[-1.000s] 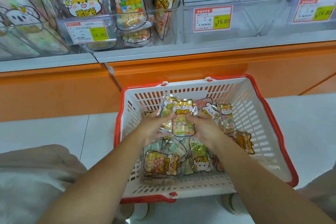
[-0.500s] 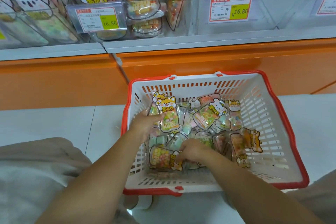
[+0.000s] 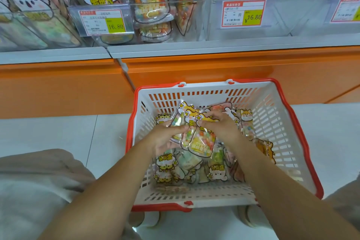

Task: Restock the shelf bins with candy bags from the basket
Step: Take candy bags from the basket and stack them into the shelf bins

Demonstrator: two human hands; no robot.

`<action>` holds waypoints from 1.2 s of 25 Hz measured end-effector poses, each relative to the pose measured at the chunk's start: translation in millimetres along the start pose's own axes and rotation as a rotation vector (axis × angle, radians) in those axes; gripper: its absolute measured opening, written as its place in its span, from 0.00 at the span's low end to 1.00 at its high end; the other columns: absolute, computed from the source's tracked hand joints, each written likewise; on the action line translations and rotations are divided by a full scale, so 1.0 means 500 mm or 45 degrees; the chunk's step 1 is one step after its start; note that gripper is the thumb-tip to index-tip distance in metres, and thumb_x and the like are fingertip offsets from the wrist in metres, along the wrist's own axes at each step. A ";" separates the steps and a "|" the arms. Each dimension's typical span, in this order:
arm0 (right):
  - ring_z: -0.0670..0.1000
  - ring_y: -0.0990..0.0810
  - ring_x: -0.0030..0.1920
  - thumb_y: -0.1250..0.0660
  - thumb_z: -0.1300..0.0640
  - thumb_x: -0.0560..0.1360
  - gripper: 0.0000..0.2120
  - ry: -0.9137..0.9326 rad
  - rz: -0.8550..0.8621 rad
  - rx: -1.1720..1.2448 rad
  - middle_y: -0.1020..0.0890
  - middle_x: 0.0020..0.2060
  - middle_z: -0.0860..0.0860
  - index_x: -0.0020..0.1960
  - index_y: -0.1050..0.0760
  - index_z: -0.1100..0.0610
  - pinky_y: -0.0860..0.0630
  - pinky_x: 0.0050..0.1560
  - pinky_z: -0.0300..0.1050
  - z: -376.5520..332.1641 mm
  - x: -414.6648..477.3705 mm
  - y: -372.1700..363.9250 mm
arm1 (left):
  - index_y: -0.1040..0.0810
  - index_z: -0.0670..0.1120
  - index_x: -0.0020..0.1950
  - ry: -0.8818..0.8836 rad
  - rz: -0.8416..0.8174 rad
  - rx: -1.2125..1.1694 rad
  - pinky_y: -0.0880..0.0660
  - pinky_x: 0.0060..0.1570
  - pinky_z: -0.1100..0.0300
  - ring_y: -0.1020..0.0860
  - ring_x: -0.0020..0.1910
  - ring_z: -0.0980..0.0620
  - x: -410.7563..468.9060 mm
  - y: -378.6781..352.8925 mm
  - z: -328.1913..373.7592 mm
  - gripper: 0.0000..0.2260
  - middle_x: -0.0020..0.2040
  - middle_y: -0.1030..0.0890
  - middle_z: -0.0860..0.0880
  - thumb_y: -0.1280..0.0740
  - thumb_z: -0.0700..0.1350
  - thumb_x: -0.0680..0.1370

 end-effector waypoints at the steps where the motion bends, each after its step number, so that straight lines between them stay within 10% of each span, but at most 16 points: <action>1: 0.50 0.28 0.57 0.26 0.53 0.73 0.15 -0.032 0.024 0.009 0.28 0.55 0.46 0.56 0.24 0.55 0.33 0.53 0.43 0.010 -0.001 -0.007 | 0.39 0.45 0.77 0.010 -0.022 -0.027 0.21 0.52 0.50 0.24 0.63 0.53 -0.002 -0.003 -0.002 0.46 0.63 0.19 0.47 0.20 0.46 0.64; 11: 0.52 0.30 0.66 0.25 0.55 0.71 0.28 0.072 0.257 0.281 0.28 0.64 0.52 0.65 0.34 0.56 0.32 0.57 0.46 -0.027 -0.034 -0.012 | 0.36 0.54 0.75 -0.074 -0.100 0.051 0.26 0.61 0.39 0.19 0.58 0.47 -0.048 -0.051 0.016 0.42 0.57 0.18 0.54 0.21 0.38 0.66; 17: 0.56 0.25 0.66 0.22 0.48 0.67 0.40 -0.209 -0.371 0.897 0.22 0.64 0.54 0.74 0.37 0.55 0.35 0.69 0.67 -0.027 -0.068 -0.019 | 0.35 0.53 0.74 -0.254 -0.002 0.033 0.20 0.42 0.54 0.19 0.58 0.47 -0.108 -0.047 0.072 0.42 0.65 0.22 0.49 0.20 0.41 0.64; 23: 0.59 0.21 0.61 0.32 0.61 0.74 0.24 0.039 -0.430 1.052 0.21 0.60 0.63 0.66 0.32 0.71 0.22 0.59 0.55 -0.146 -0.120 -0.024 | 0.28 0.64 0.64 -0.453 -0.098 0.242 0.21 0.50 0.55 0.19 0.53 0.60 -0.224 -0.060 0.199 0.26 0.56 0.19 0.61 0.23 0.49 0.69; 26: 0.61 0.19 0.56 0.35 0.64 0.75 0.11 0.140 -0.335 1.029 0.18 0.55 0.62 0.57 0.27 0.63 0.21 0.55 0.60 -0.230 -0.148 -0.010 | 0.25 0.57 0.65 -0.531 -0.156 0.252 0.19 0.44 0.54 0.20 0.55 0.57 -0.266 -0.049 0.268 0.21 0.60 0.19 0.54 0.27 0.51 0.72; 30: 0.57 0.17 0.55 0.33 0.60 0.71 0.22 0.333 -0.333 0.920 0.17 0.56 0.58 0.65 0.27 0.57 0.18 0.50 0.53 -0.340 -0.168 -0.016 | 0.27 0.51 0.70 -0.750 -0.041 0.339 0.18 0.42 0.52 0.18 0.49 0.57 -0.295 -0.024 0.348 0.23 0.59 0.19 0.52 0.28 0.51 0.75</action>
Point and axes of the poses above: each hand's wrist, its own x-axis towards the middle knuckle, its own y-axis out of the back of the hand, z = x × y, the point moved 3 cm from there along x, towards the middle knuckle
